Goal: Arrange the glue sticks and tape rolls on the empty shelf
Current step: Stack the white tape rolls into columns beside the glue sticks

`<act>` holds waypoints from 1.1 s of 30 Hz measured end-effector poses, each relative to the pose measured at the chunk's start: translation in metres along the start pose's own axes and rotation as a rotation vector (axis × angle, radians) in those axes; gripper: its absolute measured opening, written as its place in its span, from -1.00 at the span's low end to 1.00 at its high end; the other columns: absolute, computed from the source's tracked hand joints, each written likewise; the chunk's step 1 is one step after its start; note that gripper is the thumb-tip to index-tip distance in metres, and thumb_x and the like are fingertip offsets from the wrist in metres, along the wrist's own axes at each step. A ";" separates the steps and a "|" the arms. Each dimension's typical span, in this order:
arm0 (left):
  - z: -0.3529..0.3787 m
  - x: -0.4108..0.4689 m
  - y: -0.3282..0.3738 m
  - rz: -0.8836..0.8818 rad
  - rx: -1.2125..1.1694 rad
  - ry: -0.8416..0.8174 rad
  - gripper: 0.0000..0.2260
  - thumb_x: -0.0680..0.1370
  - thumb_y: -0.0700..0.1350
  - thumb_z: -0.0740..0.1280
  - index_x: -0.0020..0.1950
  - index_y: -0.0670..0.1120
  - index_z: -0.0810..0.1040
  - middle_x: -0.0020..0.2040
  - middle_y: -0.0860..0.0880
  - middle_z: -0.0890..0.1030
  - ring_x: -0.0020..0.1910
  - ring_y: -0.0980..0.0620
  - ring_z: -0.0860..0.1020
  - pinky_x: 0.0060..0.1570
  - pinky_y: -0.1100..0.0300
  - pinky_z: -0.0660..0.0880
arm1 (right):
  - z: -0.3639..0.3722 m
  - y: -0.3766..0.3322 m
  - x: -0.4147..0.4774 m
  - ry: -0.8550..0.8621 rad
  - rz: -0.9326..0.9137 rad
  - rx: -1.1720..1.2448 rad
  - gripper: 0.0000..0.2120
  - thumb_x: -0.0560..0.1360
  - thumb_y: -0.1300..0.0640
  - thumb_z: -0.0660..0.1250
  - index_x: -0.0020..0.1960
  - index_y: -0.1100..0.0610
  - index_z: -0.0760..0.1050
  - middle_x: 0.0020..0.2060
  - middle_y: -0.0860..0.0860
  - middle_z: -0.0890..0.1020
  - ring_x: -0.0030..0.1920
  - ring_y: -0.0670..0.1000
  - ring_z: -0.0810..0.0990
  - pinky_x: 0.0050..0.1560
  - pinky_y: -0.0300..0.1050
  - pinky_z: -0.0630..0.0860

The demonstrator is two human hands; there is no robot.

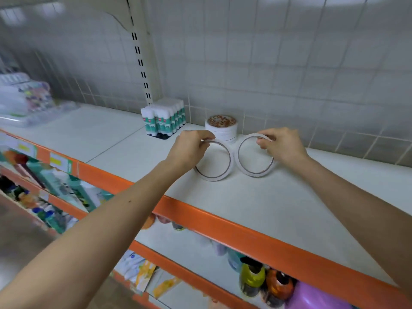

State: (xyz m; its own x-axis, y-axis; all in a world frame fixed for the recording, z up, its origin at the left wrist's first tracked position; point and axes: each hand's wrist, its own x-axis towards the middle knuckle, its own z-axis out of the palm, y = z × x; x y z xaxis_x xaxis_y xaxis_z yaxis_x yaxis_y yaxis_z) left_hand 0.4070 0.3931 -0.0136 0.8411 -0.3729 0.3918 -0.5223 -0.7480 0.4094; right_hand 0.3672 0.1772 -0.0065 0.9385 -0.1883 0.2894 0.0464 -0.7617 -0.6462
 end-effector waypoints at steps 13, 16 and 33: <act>-0.037 0.069 -0.059 0.108 -0.073 0.009 -0.84 0.51 -0.27 0.26 0.00 -0.18 0.62 -0.05 -0.15 0.66 -0.04 -0.13 0.58 -0.05 0.16 0.39 | 0.032 -0.055 0.042 0.072 0.057 -0.129 -0.85 0.46 0.20 0.32 -0.08 0.26 0.60 -0.18 0.22 0.66 -0.09 0.16 0.61 -0.33 -0.44 0.34; -0.037 0.089 -0.064 0.094 -0.133 -0.012 -0.77 0.50 -0.27 0.26 0.11 -0.13 0.61 0.08 -0.10 0.65 0.08 -0.08 0.58 0.06 0.22 0.40 | 0.029 -0.067 0.048 0.128 0.123 -0.213 -0.80 0.44 0.17 0.32 -0.03 0.28 0.59 -0.12 0.23 0.66 -0.02 0.17 0.60 -0.02 -0.18 0.45; -0.001 0.151 -0.061 0.005 -0.139 -0.242 -0.81 0.51 -0.14 0.30 0.05 -0.16 0.63 0.05 -0.11 0.65 0.05 -0.06 0.58 -0.02 0.24 0.43 | 0.035 -0.059 0.094 0.107 0.513 0.147 -0.81 0.40 0.23 0.40 -0.07 0.35 0.59 -0.18 0.22 0.66 -0.09 0.15 0.66 0.07 0.03 0.58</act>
State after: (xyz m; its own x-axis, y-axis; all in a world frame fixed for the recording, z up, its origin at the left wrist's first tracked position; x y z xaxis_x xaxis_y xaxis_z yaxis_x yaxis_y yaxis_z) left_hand 0.5656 0.3832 0.0208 0.8390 -0.5088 0.1929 -0.5265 -0.6697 0.5238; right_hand 0.4650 0.2257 0.0342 0.8135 -0.5811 -0.0235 -0.3539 -0.4625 -0.8129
